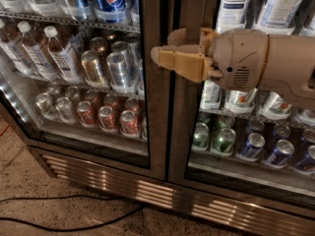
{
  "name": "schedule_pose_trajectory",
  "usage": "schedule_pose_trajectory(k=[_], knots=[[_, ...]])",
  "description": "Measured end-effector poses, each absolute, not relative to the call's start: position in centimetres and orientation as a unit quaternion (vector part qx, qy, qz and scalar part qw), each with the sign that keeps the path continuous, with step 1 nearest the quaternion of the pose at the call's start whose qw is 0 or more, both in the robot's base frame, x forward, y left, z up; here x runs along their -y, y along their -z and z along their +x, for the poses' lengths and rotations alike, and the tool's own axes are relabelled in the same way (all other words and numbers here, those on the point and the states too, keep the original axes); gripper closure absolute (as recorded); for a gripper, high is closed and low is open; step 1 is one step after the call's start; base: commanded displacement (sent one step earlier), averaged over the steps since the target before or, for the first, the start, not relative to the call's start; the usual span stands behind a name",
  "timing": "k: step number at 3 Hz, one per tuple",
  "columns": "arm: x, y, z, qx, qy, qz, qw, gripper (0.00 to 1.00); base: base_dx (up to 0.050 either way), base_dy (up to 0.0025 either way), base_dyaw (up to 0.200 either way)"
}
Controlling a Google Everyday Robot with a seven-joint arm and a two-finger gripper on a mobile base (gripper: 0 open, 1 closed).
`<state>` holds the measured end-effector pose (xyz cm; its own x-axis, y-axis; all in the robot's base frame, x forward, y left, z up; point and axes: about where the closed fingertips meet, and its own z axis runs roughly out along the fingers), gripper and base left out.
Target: Open right fridge door
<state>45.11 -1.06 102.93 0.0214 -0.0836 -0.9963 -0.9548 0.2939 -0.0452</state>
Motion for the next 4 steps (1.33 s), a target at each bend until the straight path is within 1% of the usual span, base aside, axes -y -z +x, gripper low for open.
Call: schedule_pose_trajectory(k=[1,2,3,4], knots=[[3.64,-103.11,46.88,-0.580,-0.391,-0.448,0.557,1.00,-0.050,-0.00066,0.005],[3.64,-103.11,46.88,-0.580,-0.391,-0.448,0.557,1.00,0.000,0.00000,0.000],[3.64,-103.11,46.88,-0.580,-0.391,-0.448,0.557,0.81,0.000,0.00000,0.000],[3.63,-103.11,46.88,-0.580,-0.391,-0.448,0.557,0.57,0.000,0.00000,0.000]])
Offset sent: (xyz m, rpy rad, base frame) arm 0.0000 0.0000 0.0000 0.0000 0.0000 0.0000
